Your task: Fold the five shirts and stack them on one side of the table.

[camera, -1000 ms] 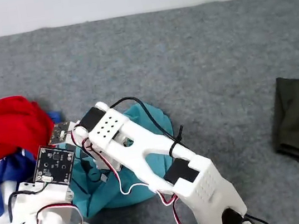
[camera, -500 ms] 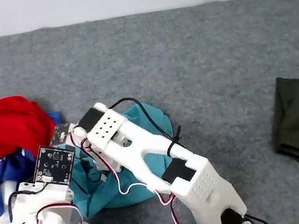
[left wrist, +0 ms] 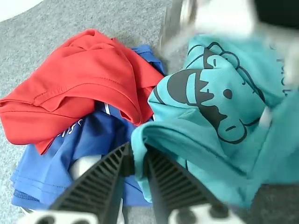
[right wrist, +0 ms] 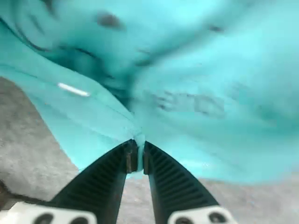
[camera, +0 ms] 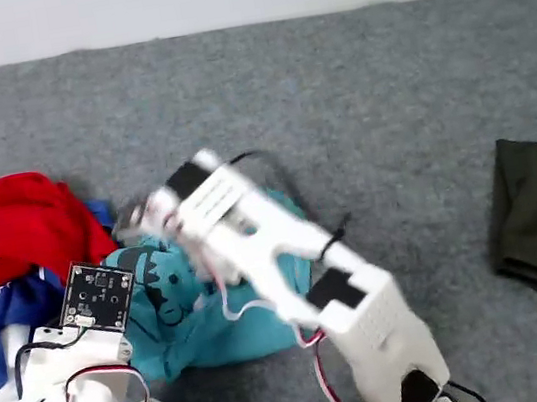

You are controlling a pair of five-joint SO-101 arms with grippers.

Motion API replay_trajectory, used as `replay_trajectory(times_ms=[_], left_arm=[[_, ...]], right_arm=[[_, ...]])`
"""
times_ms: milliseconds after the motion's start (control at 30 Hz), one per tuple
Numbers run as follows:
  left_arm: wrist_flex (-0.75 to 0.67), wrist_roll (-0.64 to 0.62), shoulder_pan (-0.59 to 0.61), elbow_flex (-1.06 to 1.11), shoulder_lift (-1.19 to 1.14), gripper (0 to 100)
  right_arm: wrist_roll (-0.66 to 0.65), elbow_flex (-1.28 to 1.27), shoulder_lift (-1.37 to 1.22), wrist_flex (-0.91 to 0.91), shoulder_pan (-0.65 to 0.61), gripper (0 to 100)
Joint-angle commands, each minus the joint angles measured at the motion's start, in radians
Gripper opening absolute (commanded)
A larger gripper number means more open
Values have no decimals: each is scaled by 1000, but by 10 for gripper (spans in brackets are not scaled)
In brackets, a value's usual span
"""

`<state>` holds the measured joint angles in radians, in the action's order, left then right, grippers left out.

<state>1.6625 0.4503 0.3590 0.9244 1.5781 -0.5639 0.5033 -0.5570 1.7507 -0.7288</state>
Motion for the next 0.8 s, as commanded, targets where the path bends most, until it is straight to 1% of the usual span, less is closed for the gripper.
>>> replay_trajectory(times_ms=[0,133,267,367,500,667,767], left_arm=[[-35,-6,2,-120,0,13],[-94,-77,3,-226,-3,15],[-135,-91,3,-295,-46,15],[-135,-120,3,-398,-164,15],[-130,-163,-3,-604,-379,15],[-69,-158,-95,-862,-605,15],[-29,-160,-158,-972,-692,15]], right_arm=[[-35,74,159,41,127,11],[-41,74,306,41,236,11],[-40,74,475,41,308,11],[-44,74,607,41,348,11],[-44,75,768,39,395,11],[-48,77,938,31,443,11],[-57,78,1018,22,486,11]])
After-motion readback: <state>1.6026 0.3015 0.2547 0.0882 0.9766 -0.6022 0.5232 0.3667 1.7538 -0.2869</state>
